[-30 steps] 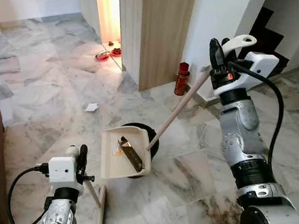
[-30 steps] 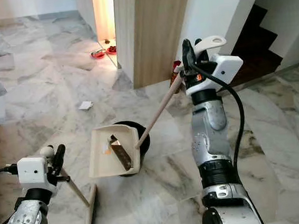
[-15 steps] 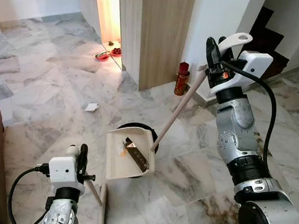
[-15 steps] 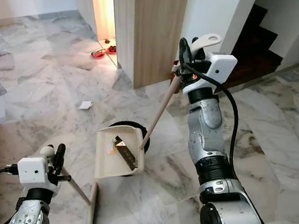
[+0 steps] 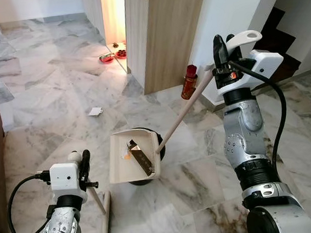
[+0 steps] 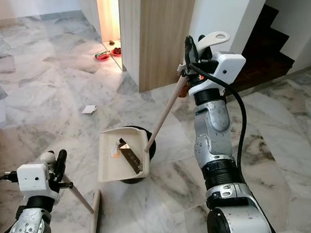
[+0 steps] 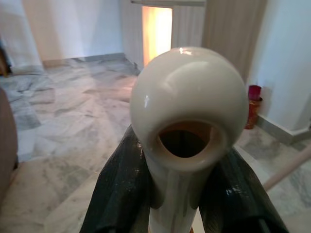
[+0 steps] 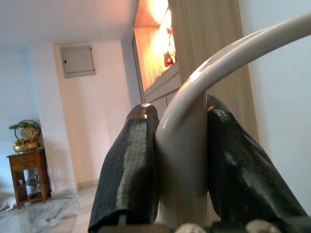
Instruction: Sweep floor
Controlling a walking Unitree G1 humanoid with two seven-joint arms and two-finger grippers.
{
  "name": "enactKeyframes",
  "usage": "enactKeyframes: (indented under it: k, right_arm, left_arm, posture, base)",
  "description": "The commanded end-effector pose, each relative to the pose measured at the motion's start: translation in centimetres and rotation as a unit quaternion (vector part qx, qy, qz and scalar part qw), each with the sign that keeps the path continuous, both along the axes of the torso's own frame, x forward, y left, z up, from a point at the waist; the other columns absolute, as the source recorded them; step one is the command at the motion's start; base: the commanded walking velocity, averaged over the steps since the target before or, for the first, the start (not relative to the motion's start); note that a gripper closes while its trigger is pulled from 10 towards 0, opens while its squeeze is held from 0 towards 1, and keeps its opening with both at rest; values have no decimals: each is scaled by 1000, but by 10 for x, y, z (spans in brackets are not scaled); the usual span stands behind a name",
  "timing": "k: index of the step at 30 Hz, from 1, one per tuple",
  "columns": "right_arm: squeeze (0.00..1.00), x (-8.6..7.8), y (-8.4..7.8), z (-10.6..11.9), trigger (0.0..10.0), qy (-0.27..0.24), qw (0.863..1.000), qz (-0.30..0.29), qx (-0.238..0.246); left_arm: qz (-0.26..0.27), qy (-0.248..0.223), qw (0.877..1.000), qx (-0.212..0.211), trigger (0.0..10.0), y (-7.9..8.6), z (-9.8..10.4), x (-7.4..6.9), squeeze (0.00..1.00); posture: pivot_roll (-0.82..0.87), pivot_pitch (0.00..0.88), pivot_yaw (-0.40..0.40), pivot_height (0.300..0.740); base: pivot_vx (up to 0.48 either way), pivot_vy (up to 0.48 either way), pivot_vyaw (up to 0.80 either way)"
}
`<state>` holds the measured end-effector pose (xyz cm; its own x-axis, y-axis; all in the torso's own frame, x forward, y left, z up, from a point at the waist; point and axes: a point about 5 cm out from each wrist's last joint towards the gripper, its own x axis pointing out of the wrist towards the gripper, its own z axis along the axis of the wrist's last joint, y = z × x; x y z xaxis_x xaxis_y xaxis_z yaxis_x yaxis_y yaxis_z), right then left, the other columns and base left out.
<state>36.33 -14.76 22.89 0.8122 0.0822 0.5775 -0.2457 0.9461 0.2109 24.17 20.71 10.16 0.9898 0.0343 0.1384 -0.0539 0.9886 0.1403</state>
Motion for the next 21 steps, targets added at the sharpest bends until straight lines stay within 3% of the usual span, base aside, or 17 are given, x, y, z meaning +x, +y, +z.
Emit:
enactKeyframes:
  k: [1,11,21]
  right_arm:
    - [0,-2,-9,16,10000,-40,999,-19,12]
    - [0,-2,-9,16,10000,-42,999,-20,11]
    - [0,0,-9,15,10000,-41,999,-22,5]
  left_arm:
    - [10,-30,999,15,10000,4,9,-2,0]
    - [30,-43,997,54,10000,25,24,-12,0]
    - [31,-37,997,57,10000,24,22,-16,0]
  posture:
    - [165,9,-172,740]
    - [173,12,-168,740]
    - [174,8,-169,740]
  base:
    - [244,0,0]
    - [72,0,0]
    - [290,0,0]
